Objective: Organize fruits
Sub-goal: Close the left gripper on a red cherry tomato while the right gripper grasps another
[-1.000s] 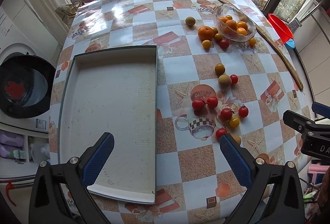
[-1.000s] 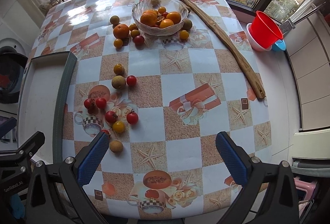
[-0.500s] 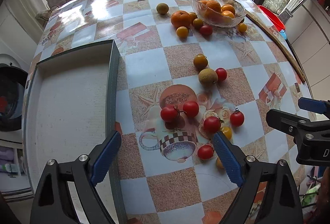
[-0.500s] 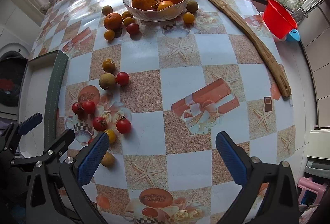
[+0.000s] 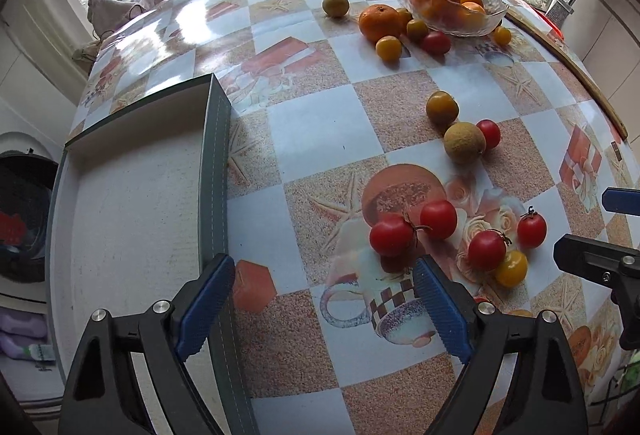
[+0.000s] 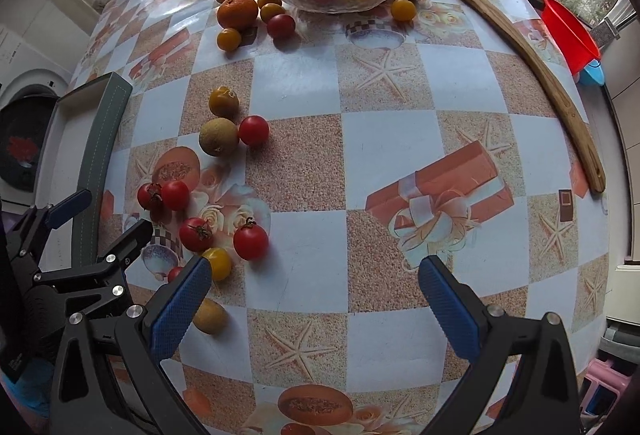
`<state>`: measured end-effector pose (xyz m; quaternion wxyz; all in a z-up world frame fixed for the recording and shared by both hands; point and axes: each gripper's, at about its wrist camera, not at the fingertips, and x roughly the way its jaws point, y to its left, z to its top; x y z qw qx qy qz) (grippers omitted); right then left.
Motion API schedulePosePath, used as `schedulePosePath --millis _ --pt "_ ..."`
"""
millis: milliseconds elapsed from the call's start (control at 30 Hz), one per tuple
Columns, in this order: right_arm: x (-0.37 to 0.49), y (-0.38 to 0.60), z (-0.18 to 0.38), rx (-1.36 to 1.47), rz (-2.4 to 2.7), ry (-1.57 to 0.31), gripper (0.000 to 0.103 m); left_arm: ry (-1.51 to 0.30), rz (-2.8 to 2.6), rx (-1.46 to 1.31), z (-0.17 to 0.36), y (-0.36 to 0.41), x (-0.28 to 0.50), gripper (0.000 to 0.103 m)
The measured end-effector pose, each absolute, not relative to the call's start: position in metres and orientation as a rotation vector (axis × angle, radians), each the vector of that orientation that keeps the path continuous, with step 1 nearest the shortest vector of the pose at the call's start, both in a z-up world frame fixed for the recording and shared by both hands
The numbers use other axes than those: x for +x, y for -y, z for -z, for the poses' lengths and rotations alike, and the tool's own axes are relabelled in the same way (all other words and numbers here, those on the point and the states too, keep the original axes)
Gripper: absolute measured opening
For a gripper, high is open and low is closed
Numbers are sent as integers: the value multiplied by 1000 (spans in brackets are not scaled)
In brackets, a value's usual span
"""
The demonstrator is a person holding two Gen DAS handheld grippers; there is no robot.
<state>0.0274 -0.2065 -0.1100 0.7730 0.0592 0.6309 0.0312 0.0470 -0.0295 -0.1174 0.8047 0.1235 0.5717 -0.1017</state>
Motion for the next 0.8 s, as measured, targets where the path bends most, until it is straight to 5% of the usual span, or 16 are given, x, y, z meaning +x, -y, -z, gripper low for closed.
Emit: schedulePosePath --millis 100,267,400,467,600,633,800 --pt "28 204 114 128 -83 -1369 100 -1214 232 287 121 36 54 92" --pt "31 197 122 132 -124 -1380 78 -1200 257 298 124 45 58 79" --pt "37 194 121 143 -146 -1357 73 -1199 298 284 121 51 59 63" --pt "40 193 120 139 -146 -1355 65 -1202 325 276 120 54 57 46" --pt "42 193 123 230 -213 -1382 29 -1216 368 267 118 61 54 23" --pt "42 193 123 254 -217 -1383 21 -1222 368 258 117 62 54 23" --pt "37 199 121 331 -203 -1380 21 -1257 369 137 109 47 47 23"
